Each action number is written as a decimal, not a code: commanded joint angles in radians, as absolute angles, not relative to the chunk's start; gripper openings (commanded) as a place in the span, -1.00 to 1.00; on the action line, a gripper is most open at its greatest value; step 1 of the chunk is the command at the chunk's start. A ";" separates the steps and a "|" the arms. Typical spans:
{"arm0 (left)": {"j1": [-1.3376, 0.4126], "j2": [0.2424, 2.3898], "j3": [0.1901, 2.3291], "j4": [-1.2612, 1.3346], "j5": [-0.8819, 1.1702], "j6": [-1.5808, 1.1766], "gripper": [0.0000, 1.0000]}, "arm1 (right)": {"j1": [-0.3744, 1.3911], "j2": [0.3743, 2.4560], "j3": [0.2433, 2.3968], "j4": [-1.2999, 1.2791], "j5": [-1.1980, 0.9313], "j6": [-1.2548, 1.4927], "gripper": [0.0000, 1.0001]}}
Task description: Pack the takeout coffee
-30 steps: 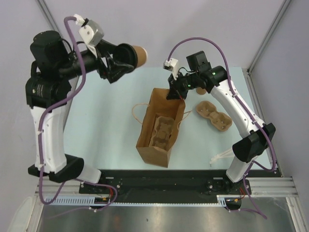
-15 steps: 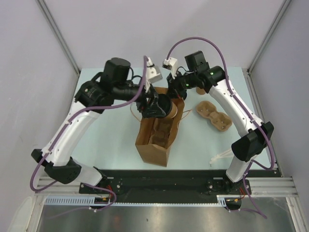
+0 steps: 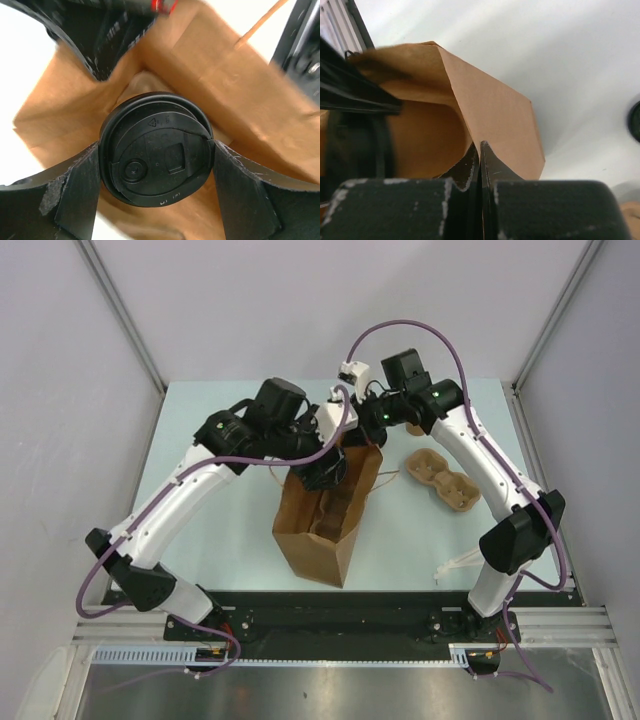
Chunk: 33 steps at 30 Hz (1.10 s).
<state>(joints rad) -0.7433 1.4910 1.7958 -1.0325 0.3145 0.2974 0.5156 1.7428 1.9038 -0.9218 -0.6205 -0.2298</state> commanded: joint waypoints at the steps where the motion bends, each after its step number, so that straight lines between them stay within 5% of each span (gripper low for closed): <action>1: -0.750 1.493 1.691 -1.019 0.239 0.368 -0.45 | 0.506 1.703 1.846 -0.884 -0.647 -0.104 -1.00; 15: -0.726 1.460 1.729 -1.042 0.296 0.475 -0.42 | 0.436 1.526 1.648 -0.982 -0.733 0.097 -0.96; 16: -0.724 1.460 1.733 -1.046 0.305 0.482 -0.42 | 0.434 1.502 1.626 -0.989 -0.751 0.094 -0.91; 20: -0.719 1.450 1.738 -1.071 0.376 0.511 -0.43 | 0.430 1.465 1.627 -1.002 -0.755 0.035 -0.02; 23: -0.719 1.436 1.733 -1.086 0.422 0.525 -0.42 | 0.423 1.473 1.681 -0.980 -0.704 -0.057 0.38; 33: -0.738 1.413 1.709 -1.120 0.468 0.581 -0.41 | 0.457 1.670 1.968 -0.940 -0.621 -0.346 0.52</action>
<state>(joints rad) -0.7292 1.4506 1.6943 -1.1027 0.4152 0.5282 0.4328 1.6066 1.8606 -0.9760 -0.6456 -0.1902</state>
